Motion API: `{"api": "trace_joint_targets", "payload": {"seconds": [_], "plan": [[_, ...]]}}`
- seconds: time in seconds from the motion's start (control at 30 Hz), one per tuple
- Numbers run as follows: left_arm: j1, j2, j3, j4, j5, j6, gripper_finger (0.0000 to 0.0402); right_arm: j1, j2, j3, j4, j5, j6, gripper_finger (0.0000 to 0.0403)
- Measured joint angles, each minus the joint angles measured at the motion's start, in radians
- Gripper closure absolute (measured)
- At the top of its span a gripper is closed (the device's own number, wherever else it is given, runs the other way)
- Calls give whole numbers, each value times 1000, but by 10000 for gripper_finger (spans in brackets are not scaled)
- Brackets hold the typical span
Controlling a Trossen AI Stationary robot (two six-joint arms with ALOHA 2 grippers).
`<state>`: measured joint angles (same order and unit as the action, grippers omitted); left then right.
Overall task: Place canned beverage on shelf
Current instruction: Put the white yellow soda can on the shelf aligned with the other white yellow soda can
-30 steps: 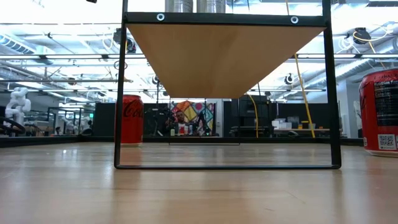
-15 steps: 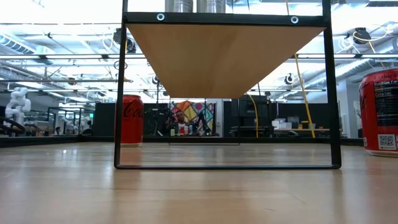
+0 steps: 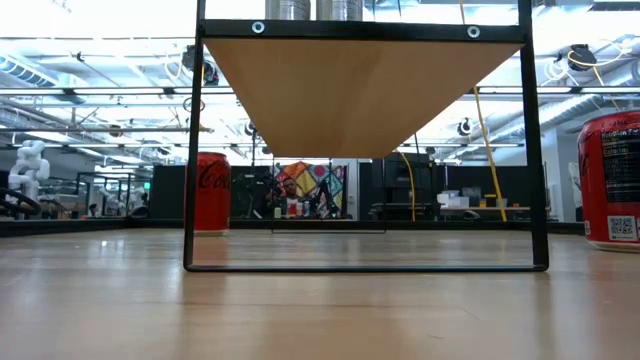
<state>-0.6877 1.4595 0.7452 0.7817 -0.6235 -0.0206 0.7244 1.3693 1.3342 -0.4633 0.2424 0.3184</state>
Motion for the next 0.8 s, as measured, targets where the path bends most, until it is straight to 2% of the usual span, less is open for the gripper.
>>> {"api": "trace_joint_targets", "payload": {"seconds": [0.23,0.33,0.67,0.8], "plan": [[-21,-5,12,20,-1,1,8,-9,0,0,94,72,-170,173],[-22,-5,35,4,34,1,8,-24,0,0,138,75,-248,174],[-19,-6,168,-279,58,-75,8,-92,9,1,210,78,-466,173],[-19,-6,175,-318,38,-79,8,-120,31,1,209,80,-520,173]]}}
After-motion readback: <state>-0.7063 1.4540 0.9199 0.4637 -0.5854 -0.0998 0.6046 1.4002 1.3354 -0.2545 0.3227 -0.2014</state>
